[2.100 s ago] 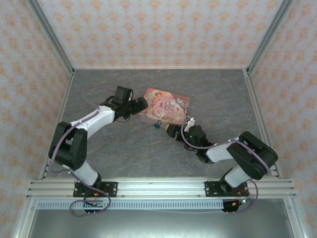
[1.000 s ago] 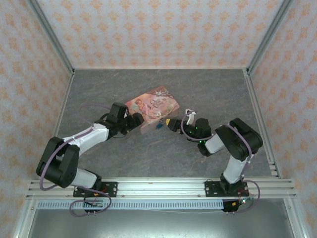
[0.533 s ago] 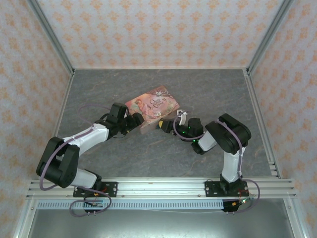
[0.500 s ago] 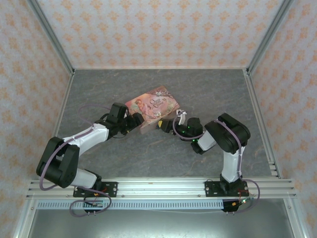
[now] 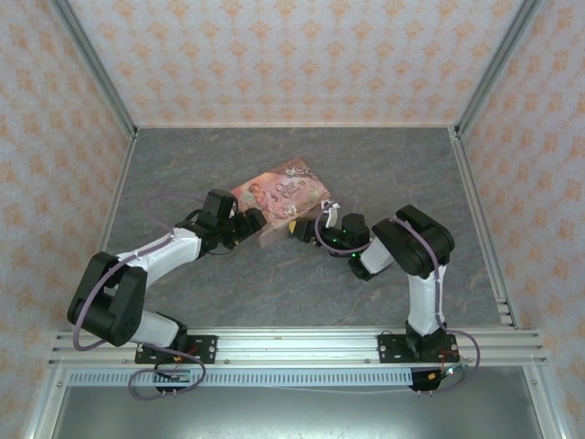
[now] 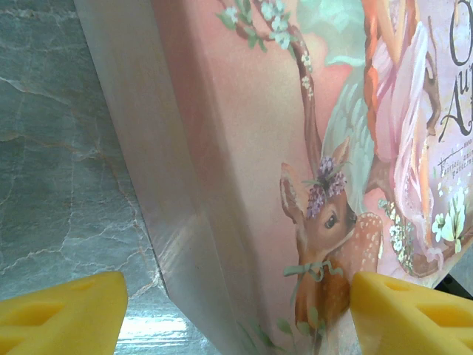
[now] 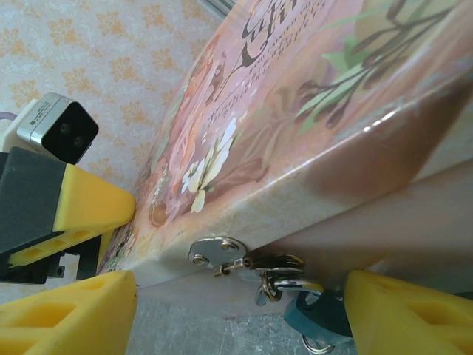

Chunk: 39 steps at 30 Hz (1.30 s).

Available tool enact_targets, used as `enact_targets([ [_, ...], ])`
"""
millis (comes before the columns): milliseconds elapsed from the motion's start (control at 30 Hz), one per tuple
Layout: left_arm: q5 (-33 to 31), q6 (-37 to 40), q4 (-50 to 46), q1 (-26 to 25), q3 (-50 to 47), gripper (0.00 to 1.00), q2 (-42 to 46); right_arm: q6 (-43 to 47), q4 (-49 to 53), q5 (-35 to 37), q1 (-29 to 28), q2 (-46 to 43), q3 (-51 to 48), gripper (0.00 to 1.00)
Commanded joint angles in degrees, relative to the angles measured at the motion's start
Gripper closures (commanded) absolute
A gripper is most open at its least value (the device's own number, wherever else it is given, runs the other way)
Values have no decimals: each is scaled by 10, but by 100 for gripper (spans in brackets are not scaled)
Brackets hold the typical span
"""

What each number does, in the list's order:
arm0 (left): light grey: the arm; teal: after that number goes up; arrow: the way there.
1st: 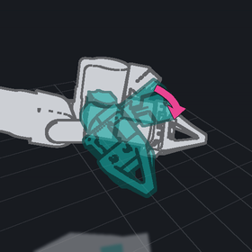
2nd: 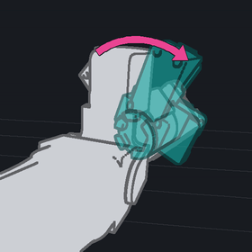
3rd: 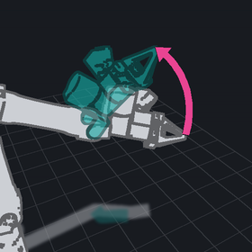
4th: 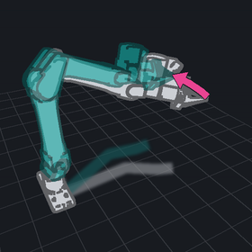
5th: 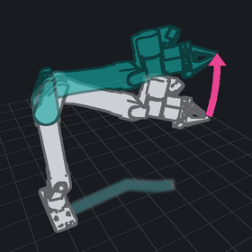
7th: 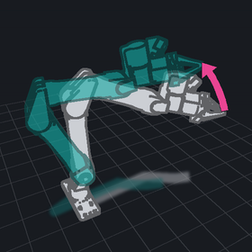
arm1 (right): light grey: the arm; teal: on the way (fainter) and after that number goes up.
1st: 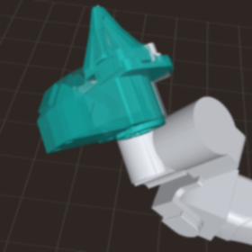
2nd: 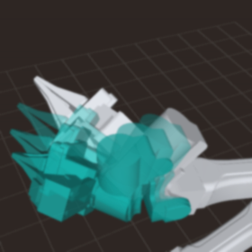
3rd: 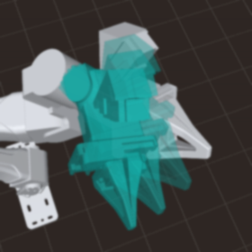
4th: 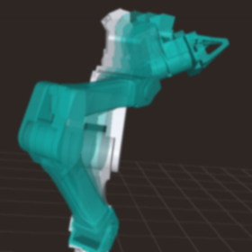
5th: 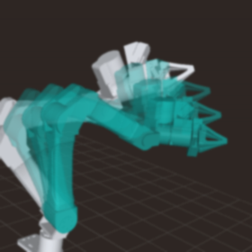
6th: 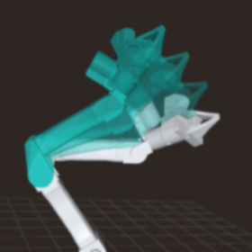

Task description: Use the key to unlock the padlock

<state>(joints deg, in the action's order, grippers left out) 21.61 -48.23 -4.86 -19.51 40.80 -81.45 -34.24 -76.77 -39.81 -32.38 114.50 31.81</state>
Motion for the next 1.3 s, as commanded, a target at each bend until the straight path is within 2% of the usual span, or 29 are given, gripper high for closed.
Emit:
enact_targets([
  [0, -30, -2, -78, -6, -14, 22, -30, 3, -36, -34, -9, 9, 18, 29],
  [833, -32, -3, -81, -7, -14, 22, -32, 27, -35, -30, -9, -25, -17, 59],
  [1267, -35, -2, -85, -7, -12, 22, -31, 17, -35, -11, -4, -10, -18, 81],
])
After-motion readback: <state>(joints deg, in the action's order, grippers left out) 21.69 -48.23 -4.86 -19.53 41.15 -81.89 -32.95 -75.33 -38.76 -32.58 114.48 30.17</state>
